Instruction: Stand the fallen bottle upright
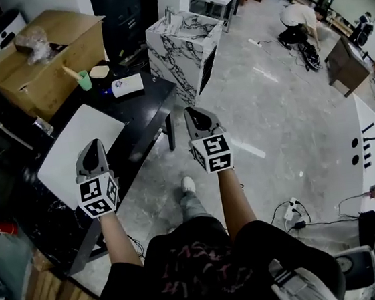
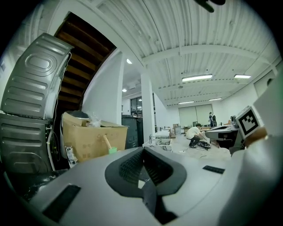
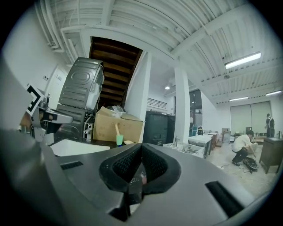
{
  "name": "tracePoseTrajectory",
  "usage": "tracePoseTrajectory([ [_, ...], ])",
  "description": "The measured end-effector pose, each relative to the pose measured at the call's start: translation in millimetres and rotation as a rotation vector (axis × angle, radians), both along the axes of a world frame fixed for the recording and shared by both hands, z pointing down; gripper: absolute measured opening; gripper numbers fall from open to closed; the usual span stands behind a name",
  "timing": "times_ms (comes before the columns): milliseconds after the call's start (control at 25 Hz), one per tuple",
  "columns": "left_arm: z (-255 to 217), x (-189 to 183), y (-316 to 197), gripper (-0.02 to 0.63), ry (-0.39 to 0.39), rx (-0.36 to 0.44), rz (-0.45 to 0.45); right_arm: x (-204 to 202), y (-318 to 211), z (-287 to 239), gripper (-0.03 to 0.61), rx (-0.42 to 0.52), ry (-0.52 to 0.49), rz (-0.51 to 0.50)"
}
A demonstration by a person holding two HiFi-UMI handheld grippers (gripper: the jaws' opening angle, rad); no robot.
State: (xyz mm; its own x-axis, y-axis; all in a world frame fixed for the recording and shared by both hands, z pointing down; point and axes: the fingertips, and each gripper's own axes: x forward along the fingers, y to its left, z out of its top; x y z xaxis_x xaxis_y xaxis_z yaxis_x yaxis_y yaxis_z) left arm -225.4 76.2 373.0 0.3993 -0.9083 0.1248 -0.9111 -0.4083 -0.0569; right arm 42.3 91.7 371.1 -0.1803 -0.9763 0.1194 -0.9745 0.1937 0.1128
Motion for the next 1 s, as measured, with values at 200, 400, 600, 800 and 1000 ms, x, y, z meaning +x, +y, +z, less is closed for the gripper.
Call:
tracePoseTrajectory([
  [200,12.2,6.1,-41.1,0.017,-0.012,-0.024,-0.023,6.5,-48.2,15.4,0.015,-0.013,-0.021,-0.026],
  [400,32.5,15.4,-87.5,0.017,-0.019,-0.072,-0.058,15.9,-101.6,37.8,0.015,-0.062,-0.022,-0.062],
  [600,42.4,31.5,-138.4,0.017,-0.022,-0.109,-0.100,31.1,-163.1,51.9,0.015,-0.099,-0.026,-0.109],
  [800,42.4,48.4,-188.3,0.017,-0.041,-0.125,-0.158,47.9,-218.1,58.6,0.015,-0.118,-0.003,-0.180],
  [1000,42.9,61.8,-220.4,0.017,-0.060,-0.139,-0.208,70.9,-260.4,63.8,0.015,-0.129,0.010,-0.215],
])
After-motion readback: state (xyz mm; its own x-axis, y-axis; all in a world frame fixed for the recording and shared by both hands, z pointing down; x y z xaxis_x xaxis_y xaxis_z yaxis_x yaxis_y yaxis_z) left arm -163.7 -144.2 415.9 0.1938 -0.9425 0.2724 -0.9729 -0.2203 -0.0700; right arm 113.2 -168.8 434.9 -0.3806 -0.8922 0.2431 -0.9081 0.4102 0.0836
